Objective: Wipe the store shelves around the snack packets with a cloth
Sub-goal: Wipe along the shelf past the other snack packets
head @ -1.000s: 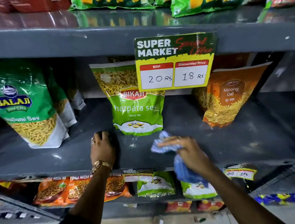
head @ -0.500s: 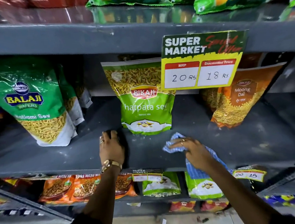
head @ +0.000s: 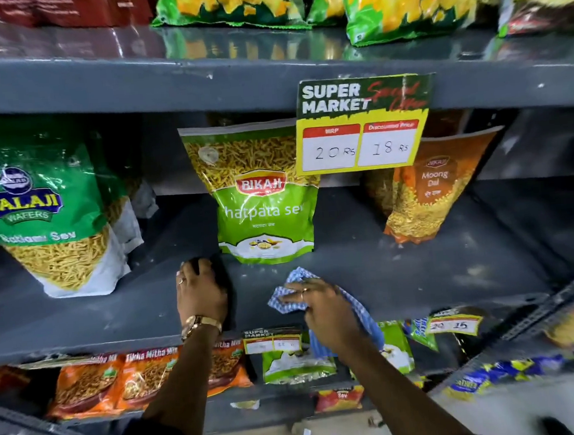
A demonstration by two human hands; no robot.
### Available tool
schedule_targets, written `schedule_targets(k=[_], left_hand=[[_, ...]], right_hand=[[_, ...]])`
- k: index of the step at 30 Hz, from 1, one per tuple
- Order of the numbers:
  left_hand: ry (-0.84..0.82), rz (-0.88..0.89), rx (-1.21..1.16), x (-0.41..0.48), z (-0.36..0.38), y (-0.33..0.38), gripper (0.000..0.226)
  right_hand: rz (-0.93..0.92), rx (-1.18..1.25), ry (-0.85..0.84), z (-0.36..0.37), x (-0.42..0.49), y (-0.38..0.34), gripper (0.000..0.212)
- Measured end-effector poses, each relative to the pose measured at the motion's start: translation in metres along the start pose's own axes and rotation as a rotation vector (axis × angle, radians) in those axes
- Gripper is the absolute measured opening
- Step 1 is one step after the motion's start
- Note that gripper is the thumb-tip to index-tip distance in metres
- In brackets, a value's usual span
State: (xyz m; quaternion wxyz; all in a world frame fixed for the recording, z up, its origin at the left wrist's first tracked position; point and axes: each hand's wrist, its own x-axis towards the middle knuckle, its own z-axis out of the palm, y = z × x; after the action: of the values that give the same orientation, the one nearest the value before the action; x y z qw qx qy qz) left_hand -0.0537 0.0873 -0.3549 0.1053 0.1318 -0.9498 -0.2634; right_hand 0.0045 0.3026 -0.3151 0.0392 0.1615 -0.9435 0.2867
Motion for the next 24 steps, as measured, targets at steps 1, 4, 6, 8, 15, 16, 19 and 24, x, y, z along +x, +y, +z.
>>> schedule_targets(k=[1, 4, 6, 8, 15, 16, 19, 24], left_hand=[[-0.002, 0.009, -0.003, 0.0, 0.0, 0.0, 0.032], [-0.014, 0.029, -0.014, -0.003, -0.003, 0.001, 0.035], [-0.02, 0.061, -0.038, -0.008, -0.006, 0.003, 0.037], [-0.028, 0.086, -0.039, -0.017, -0.007, 0.008, 0.04], [-0.12, 0.25, -0.155, -0.059, 0.017, 0.042, 0.058], [-0.146, 0.266, -0.177, -0.06, 0.019, 0.048, 0.059], [-0.161, 0.312, -0.248, -0.057, 0.023, 0.058, 0.048], [-0.124, 0.405, -0.172, -0.054, 0.037, 0.046, 0.047]], right_hand=[[0.023, -0.011, 0.024, -0.001, -0.01, 0.007, 0.059], [0.101, -0.033, 0.055, -0.014, -0.04, 0.029, 0.062], [0.215, -0.045, 0.087, -0.021, -0.061, 0.057, 0.058], [0.358, -0.071, 0.114, -0.033, -0.078, 0.077, 0.056], [0.463, 0.172, 0.42, -0.114, -0.01, 0.058, 0.05], [0.386, 0.211, 0.4, -0.115, 0.013, 0.061, 0.051], [0.358, 0.1, 0.343, -0.104, 0.074, 0.087, 0.045], [0.335, -0.178, 0.022, -0.07, 0.099, 0.139, 0.044]])
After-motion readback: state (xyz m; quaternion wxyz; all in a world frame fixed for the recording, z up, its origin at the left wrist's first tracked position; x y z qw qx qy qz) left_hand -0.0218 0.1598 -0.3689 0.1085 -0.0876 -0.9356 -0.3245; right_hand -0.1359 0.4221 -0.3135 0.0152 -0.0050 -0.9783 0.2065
